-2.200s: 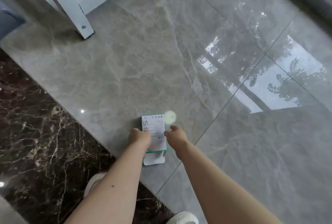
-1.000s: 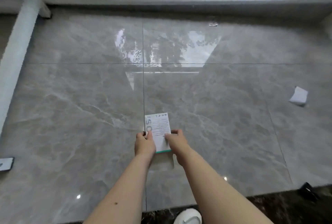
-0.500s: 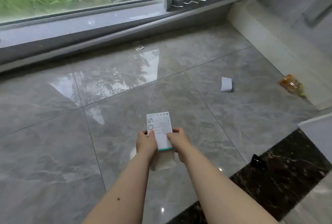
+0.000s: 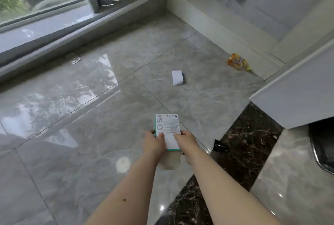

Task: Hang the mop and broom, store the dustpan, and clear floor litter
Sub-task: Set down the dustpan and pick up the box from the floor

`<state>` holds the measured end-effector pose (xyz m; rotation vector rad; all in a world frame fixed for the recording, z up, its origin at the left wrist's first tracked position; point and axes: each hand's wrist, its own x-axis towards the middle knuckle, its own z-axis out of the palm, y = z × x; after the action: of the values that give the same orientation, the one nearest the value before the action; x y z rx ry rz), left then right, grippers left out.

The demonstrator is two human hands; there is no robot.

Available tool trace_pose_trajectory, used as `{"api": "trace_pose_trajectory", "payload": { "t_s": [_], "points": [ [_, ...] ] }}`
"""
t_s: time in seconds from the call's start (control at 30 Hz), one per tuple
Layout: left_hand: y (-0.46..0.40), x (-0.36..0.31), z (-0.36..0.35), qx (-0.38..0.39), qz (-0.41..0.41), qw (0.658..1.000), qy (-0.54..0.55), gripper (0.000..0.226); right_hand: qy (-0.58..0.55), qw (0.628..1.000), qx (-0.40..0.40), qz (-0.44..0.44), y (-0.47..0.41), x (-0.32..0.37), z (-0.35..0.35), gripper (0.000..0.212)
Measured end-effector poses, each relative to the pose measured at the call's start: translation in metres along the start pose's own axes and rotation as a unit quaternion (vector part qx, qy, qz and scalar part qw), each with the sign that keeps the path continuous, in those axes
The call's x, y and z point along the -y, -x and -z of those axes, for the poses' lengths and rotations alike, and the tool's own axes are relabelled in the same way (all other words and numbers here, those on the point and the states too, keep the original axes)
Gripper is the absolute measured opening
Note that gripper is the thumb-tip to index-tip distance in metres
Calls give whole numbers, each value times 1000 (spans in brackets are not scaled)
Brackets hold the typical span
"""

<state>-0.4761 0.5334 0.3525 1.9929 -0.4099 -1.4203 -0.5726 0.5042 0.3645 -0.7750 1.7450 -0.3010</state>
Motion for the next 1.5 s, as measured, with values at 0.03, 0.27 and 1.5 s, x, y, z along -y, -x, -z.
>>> {"api": "trace_pose_trajectory", "payload": {
  "t_s": [0.03,0.27,1.5],
  "points": [
    [-2,-2,-17,10,0,1000,-11,33,-5,1000,-13,-3,-9,-2,14,35],
    [-22,-17,-119,81,-24,993,-80,33,-56,993,-104,-29,-62,-19,93,33],
    [-228,201,-487,141,-226,740,-617,70,-168,935,-274,-151,-367,-299,270,45]
  ]
}}
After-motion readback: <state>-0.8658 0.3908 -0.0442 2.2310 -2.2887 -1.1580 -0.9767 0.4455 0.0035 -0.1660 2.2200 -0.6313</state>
